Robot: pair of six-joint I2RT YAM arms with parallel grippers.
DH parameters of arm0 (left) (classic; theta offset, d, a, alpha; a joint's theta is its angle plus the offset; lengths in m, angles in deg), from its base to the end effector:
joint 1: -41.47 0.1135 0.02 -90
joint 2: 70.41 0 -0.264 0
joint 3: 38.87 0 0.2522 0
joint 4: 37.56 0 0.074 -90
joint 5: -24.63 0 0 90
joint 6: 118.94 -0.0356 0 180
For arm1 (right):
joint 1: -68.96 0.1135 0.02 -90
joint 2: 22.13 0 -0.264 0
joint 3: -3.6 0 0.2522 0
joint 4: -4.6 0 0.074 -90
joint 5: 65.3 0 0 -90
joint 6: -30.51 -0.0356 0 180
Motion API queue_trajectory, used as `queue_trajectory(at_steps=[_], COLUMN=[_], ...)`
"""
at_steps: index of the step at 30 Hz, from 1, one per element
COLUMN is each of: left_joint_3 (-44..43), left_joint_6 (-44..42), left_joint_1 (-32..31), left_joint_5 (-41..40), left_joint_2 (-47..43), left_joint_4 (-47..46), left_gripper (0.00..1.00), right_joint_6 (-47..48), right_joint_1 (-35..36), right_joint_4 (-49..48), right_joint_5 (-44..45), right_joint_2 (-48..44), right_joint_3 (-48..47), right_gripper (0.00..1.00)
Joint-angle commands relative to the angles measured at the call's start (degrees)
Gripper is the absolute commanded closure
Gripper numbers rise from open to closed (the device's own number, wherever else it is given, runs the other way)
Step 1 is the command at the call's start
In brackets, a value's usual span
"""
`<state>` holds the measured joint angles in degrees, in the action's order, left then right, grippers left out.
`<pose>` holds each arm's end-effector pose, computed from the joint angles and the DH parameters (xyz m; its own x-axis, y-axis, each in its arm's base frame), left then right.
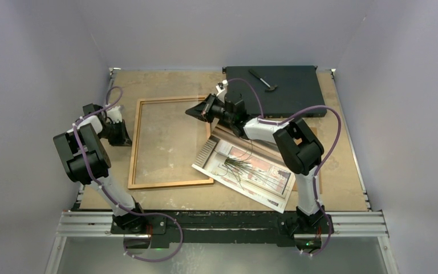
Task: Put the photo into the frame
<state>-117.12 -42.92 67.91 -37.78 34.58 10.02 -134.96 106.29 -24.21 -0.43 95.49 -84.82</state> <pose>0.3136 0.1375 0.1534 -0.9048 -0.2108 -0.3700 -0.0659 0.9277 -0.3674 0.3636 0.2963 0.2237 -0.8597 0.4465 -0.2481 -0.2172 0.1200 0.9687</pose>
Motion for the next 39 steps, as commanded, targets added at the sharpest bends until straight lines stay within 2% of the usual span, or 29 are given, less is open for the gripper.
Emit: queue_trajectory(at_steps=[1, 39], left_joint_3=[0.74, 1.62], left_joint_6=[0.63, 0.43], left_joint_1=[-0.64, -0.60], left_joint_5=[0.35, 0.91], left_joint_2=[-0.52, -1.90], left_joint_4=[0.14, 0.01], left_gripper=[0.99, 1.00], right_joint_6=[-0.02, -4.64], right_joint_1=[0.70, 2.52], right_joint_4=[-3.94, -3.80], right_joint_5=[-0.80, 1.88], right_joint_2=[-0.73, -1.06], right_joint_3=[-0.13, 0.76], right_gripper=[1.00, 1.00])
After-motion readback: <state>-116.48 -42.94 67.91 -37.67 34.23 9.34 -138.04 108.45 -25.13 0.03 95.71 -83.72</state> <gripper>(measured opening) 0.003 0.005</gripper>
